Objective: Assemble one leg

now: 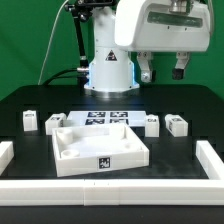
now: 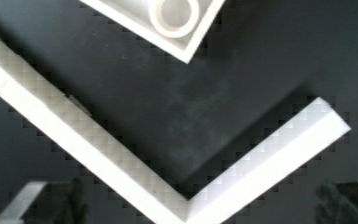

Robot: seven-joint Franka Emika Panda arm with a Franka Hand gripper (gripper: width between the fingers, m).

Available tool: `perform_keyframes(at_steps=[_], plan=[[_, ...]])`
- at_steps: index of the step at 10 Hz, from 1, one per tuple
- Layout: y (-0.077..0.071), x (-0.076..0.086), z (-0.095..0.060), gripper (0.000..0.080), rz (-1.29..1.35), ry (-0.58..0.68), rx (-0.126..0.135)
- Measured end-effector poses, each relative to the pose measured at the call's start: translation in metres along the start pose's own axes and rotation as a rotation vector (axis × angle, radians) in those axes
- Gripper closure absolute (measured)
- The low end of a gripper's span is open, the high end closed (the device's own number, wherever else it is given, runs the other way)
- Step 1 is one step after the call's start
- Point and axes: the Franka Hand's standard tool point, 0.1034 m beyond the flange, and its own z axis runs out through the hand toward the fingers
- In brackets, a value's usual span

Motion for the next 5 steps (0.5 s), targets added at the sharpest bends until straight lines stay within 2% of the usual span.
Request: perform_keyframes(at_steps=[5], plan=[[-0.0003,-0.0002,0.0008,0.015,0.001,-0.001,0.002]])
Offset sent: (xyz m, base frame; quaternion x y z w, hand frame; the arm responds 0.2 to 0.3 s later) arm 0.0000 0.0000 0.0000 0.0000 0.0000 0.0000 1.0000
